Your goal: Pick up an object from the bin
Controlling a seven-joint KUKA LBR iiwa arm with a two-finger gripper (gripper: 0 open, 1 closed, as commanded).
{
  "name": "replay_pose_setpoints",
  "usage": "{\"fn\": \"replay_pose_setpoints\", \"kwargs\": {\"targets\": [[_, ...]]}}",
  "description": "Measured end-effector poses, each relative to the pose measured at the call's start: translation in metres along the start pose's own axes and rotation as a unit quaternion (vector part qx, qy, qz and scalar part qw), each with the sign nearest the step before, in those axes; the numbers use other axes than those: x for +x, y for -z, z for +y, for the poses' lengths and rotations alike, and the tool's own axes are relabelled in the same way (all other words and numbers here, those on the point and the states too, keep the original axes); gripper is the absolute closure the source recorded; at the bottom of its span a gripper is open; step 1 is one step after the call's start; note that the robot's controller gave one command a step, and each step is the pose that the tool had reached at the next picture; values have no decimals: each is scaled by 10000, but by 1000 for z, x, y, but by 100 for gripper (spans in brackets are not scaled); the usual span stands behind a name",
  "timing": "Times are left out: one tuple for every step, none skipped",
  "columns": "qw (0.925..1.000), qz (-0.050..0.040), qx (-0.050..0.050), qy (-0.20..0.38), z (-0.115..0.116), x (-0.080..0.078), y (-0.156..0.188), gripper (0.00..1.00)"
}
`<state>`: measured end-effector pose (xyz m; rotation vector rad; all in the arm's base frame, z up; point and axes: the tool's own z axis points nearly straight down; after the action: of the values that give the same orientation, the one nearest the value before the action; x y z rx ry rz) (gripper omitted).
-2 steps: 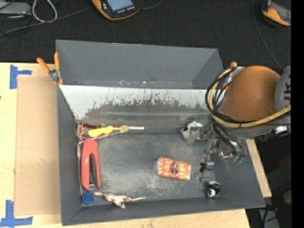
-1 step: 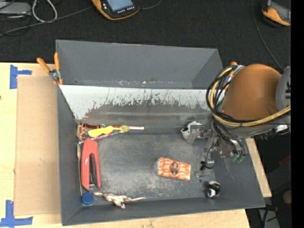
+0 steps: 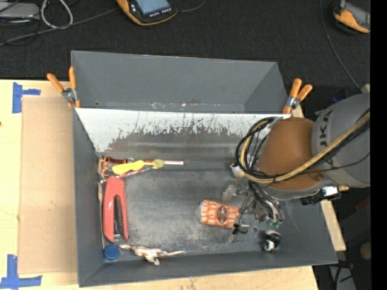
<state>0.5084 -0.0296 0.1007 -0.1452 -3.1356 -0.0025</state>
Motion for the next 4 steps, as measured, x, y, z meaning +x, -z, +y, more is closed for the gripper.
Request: {"fn": "replay_pose_setpoints", "kwargs": {"targets": [[10000, -9, 3, -51, 4, 2, -11, 0], [9980, 31, -2, -627, 23, 13, -2, 0], [9965, 26, 3, -841, 21, 9, -32, 0], [9811, 36, 4, -1935, 25, 17, -32, 100]]}}
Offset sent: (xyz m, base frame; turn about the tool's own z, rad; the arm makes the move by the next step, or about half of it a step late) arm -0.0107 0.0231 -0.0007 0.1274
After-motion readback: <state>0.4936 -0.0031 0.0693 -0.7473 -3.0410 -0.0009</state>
